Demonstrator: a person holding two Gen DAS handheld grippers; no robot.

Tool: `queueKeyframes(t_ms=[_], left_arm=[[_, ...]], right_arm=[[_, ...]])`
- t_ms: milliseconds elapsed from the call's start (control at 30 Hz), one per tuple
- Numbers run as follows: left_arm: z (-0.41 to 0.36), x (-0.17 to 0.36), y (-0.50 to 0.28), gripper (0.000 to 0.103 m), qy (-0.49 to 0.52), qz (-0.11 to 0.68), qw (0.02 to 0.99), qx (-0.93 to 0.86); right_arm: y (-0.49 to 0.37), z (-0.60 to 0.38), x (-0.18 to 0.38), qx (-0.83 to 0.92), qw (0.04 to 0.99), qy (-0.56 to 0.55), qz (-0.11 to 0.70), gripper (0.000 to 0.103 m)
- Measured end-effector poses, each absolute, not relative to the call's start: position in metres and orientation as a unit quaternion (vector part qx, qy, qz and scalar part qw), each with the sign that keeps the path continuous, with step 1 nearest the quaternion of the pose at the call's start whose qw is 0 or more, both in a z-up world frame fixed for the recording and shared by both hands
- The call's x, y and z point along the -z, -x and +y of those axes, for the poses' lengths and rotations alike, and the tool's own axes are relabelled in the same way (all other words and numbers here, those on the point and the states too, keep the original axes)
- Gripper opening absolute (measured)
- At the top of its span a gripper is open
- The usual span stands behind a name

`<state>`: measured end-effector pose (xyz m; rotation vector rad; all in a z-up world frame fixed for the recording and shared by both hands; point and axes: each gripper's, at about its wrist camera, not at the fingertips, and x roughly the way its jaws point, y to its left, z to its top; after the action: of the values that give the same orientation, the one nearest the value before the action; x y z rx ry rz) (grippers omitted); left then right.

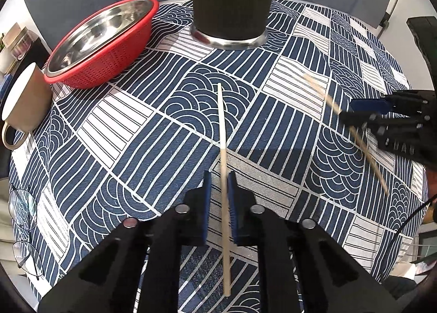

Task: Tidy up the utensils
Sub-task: 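Close the left tool on one chopstick while the right tool grasps another, then lift both held chopsticks upright and carry them over the black holder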

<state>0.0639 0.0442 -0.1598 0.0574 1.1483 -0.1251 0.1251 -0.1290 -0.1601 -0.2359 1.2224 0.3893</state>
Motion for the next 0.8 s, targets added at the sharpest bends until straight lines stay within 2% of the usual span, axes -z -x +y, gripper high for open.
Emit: queueKeyframes(t_ms=[33, 100, 433, 800], left_arm=[[0.045, 0.160, -0.064, 0.007, -0.024, 0.543, 0.837, 0.060], [0.048, 0.160, -0.065, 0.005, -0.009, 0.546, 0.835, 0.062], [0.059, 0.159, -0.065, 0.005, 0.024, 0.558, 0.827, 0.059], [0.080, 0.116, -0.082, 0.005, 0.047, 0.522, 0.850, 0.050]], right_arm=[[-0.127, -0.133, 0.160, -0.177, 0.794, 0.104, 0.571, 0.007], [-0.133, -0.143, 0.160, -0.177, 0.790, 0.081, 0.582, 0.004], [-0.145, -0.170, 0.153, -0.177, 0.777, 0.018, 0.604, 0.004], [-0.176, -0.199, 0.097, -0.170, 0.816, -0.013, 0.553, 0.004]])
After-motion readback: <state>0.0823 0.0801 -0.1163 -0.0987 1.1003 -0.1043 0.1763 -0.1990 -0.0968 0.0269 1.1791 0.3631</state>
